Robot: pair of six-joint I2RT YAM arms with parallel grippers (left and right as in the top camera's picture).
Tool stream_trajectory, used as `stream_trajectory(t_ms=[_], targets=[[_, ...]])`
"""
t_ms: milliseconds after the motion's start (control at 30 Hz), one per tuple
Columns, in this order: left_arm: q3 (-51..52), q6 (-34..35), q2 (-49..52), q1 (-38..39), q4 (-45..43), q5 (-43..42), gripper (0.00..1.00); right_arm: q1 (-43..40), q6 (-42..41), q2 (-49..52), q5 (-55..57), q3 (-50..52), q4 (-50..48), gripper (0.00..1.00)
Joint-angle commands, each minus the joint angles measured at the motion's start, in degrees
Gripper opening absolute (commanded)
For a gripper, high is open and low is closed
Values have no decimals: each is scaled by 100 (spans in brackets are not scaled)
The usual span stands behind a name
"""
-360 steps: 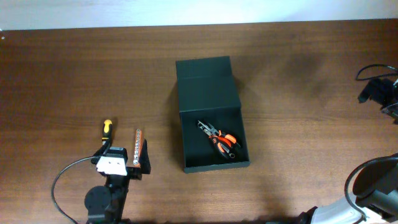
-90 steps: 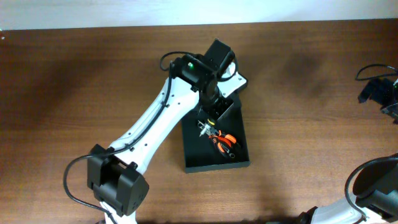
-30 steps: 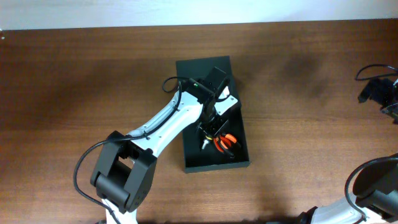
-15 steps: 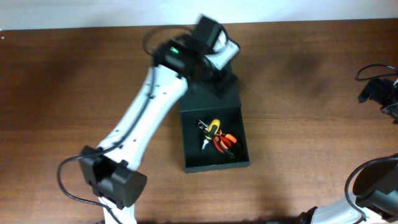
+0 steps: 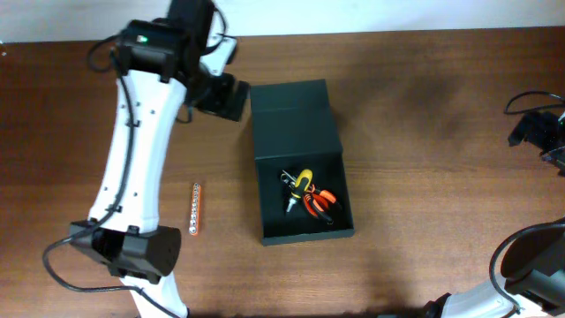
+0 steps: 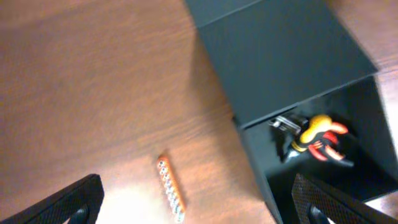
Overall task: Pack container
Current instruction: 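Move the left gripper back over the orange socket-bit strip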
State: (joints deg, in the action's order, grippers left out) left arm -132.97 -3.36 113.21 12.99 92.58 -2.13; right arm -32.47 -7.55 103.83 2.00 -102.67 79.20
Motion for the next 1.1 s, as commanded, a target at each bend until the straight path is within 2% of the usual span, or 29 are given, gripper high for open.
stream_trajectory(t_ms=[0,333,567,767,867,967,1067], targets=[[-90,170,-9,-238,308,46,99,24,-46,-22,-7,26,-2,99],[-76,385,-227,-352,413,-417,99,24,-46,-22,-7,26,-2,99],[667,385,-1261,-354,413,-308,99,24,-46,-22,-7,26,-2,99],[2465,531,-2559,-354,243,24,99,24,-46,-22,-7,26,-2,99],[3692,855,-3213,-354,-407,-98,99,24,-46,-22,-7,26,-2,99],[4750,874,-3689,-354,-1285,-442,99,24,-46,-22,-7,26,-2,99],[5606,874,-3917,-354,-1991,-442,99,24,-46,-22,-7,26,-2,99]])
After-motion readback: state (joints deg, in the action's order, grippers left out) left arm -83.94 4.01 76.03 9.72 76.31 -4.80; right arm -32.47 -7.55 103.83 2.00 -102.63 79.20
